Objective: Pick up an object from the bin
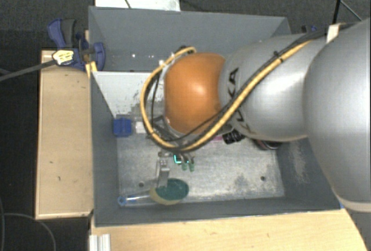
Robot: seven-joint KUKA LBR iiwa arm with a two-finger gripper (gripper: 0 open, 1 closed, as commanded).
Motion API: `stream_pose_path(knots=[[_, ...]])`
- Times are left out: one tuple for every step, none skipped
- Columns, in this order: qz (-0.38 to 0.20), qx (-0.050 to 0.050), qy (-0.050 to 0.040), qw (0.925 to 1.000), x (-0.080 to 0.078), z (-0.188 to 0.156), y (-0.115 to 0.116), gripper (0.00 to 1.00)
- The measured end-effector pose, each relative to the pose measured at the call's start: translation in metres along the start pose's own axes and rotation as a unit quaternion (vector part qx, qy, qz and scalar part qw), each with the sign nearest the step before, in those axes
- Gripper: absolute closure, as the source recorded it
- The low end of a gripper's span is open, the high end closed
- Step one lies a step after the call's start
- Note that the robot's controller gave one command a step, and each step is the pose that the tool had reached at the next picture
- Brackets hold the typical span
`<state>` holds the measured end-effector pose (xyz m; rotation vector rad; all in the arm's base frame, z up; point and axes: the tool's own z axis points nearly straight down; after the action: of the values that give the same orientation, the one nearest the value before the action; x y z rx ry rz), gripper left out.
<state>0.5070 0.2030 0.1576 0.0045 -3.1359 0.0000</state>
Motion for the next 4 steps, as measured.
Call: stream_pose_path(knots=[[-0.124,-0.003,-0.0102,0.9922,0.026,0.083,-0.015,0.0],[-0.244,0.001,-0.0052,0.9698,0.029,0.057,-0.061,0.0],[-0.311,-0.001,-0.0052,0.9505,0.031,0.057,0.0,0.0],[-0.277,0.0,-0.0083,0.9608,0.025,0.086,-0.027,0.0]])
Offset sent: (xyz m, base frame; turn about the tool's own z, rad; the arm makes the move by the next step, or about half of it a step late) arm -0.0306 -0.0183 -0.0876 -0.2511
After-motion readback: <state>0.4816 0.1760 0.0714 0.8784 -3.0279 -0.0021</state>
